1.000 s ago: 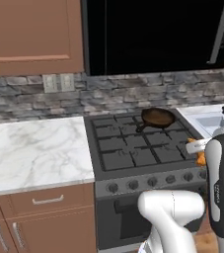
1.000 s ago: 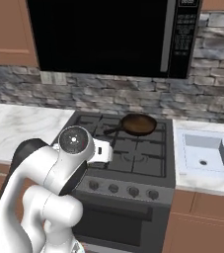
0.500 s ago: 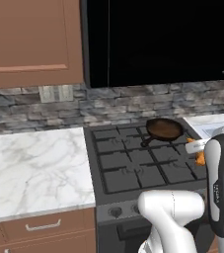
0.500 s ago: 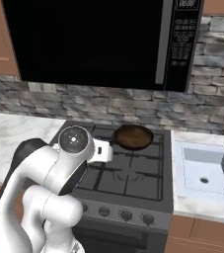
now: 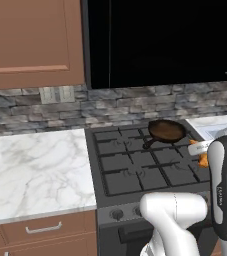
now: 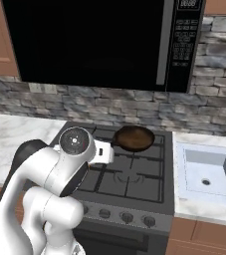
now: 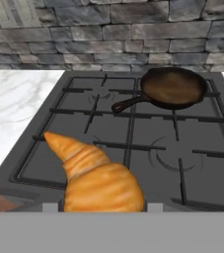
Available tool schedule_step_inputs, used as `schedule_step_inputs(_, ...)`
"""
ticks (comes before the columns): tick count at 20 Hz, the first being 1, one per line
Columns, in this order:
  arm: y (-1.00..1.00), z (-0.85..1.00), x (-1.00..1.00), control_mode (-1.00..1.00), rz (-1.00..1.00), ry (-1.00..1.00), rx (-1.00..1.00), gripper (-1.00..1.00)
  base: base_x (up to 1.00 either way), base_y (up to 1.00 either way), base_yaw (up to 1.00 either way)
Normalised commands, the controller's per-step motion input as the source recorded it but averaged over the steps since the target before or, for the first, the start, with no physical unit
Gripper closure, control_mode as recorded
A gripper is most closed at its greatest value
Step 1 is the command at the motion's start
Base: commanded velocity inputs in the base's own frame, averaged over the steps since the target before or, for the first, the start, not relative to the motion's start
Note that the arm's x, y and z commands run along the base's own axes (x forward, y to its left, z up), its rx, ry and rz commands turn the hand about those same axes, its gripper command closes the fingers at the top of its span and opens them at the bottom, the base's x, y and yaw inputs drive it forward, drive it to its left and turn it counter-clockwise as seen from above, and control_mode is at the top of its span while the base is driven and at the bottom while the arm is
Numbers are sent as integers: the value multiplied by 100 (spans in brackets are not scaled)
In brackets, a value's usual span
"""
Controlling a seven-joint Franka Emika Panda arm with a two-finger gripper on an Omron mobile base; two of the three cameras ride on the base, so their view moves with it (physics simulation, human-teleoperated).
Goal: Pick the croissant and place it on the pan. Then turn on the stove to warm the croissant.
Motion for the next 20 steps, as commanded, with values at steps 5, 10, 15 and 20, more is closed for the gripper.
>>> schedule_step_inputs(5, 0, 0, 0, 100, 0, 0, 0, 100, 29, -18, 1)
schedule_step_inputs(10, 0, 0, 0, 100, 0, 0, 0, 100, 19, 0, 0)
schedule_step_inputs(15, 0, 0, 0, 100, 0, 0, 0, 100, 7, 0, 0)
schedule_step_inputs(20, 0, 0, 0, -100, 0, 0, 0, 100, 0, 0, 0)
